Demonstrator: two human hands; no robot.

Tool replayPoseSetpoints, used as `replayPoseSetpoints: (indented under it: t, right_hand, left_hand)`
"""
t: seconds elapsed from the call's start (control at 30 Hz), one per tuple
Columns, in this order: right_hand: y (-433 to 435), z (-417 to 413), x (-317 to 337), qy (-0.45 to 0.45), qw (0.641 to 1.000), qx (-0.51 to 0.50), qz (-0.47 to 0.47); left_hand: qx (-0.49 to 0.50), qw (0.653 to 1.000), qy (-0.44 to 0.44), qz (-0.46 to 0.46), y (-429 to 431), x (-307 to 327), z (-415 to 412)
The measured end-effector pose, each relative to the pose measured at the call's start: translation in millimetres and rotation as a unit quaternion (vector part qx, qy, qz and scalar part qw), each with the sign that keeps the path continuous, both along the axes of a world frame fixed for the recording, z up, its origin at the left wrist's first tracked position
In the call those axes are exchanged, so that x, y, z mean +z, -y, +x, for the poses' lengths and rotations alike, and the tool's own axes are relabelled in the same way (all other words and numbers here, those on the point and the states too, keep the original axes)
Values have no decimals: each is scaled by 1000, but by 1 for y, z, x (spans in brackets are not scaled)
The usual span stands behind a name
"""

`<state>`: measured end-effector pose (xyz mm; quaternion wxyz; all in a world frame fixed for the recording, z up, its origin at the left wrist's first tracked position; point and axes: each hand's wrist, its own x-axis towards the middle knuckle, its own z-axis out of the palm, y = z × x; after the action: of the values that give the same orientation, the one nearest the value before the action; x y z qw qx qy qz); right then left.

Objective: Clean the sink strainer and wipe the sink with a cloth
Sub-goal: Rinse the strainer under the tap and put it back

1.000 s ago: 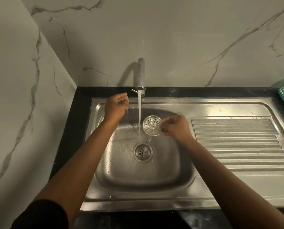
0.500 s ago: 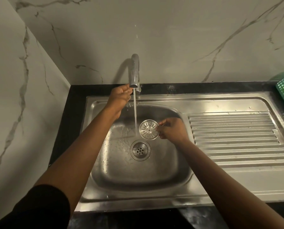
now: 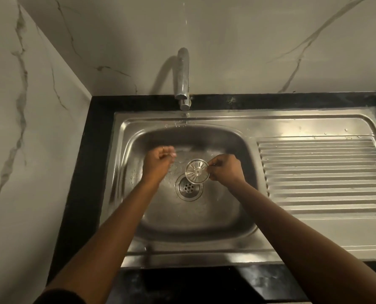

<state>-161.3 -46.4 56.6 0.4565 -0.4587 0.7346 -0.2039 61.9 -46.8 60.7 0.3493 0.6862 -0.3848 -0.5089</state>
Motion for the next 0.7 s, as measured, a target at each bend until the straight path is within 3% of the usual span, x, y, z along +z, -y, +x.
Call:
replayPoseSetpoints:
  t: [0.3, 0.5, 0.7]
  right_hand:
    - [-4, 26, -66, 0, 996, -21, 83]
    - [-6, 41, -99, -69, 991, -8, 117]
    - [-7, 44, -116, -82, 987, -28, 134]
  left_hand:
    - [-41, 980, 27, 195, -35, -81, -13]
    - [-25, 969, 44, 240, -34, -115, -16]
    - [-29, 967, 131, 216, -35, -132, -16]
